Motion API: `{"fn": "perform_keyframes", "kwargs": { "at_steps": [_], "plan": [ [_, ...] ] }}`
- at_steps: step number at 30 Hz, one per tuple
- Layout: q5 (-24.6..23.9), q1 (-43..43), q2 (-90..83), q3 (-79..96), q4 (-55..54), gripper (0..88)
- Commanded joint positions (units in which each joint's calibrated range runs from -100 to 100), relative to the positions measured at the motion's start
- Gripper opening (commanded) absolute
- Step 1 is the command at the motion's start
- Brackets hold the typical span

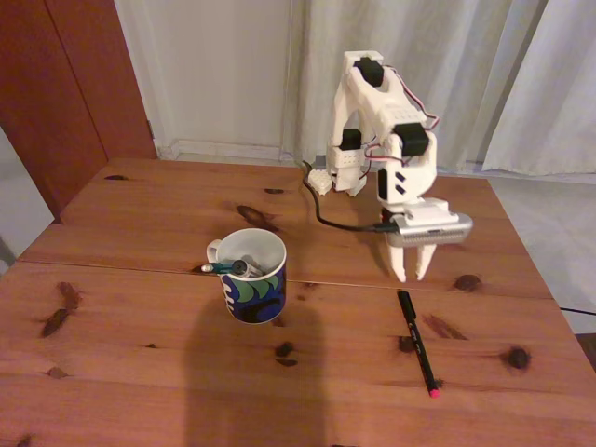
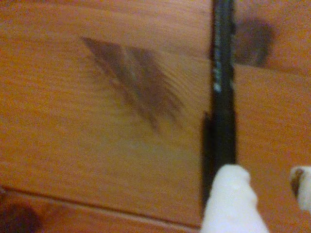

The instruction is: Clean up the desk and place the pens and markers into the cup

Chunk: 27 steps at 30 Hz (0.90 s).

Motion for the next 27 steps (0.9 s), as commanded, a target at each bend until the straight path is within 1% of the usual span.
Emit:
{"fn": "perform_keyframes", "kwargs": {
  "at_steps": [1, 12, 27],
  "plan": [
    [-0.48, -0.47, 2.99, -7.14, -0.45, 9.5],
    [-0.22, -0.47, 14.16, -16.16, -0.54, 9.5],
    [-0.01, 0.17, 23.6, -24.28, -0.62, 9.5]
  ]
}}
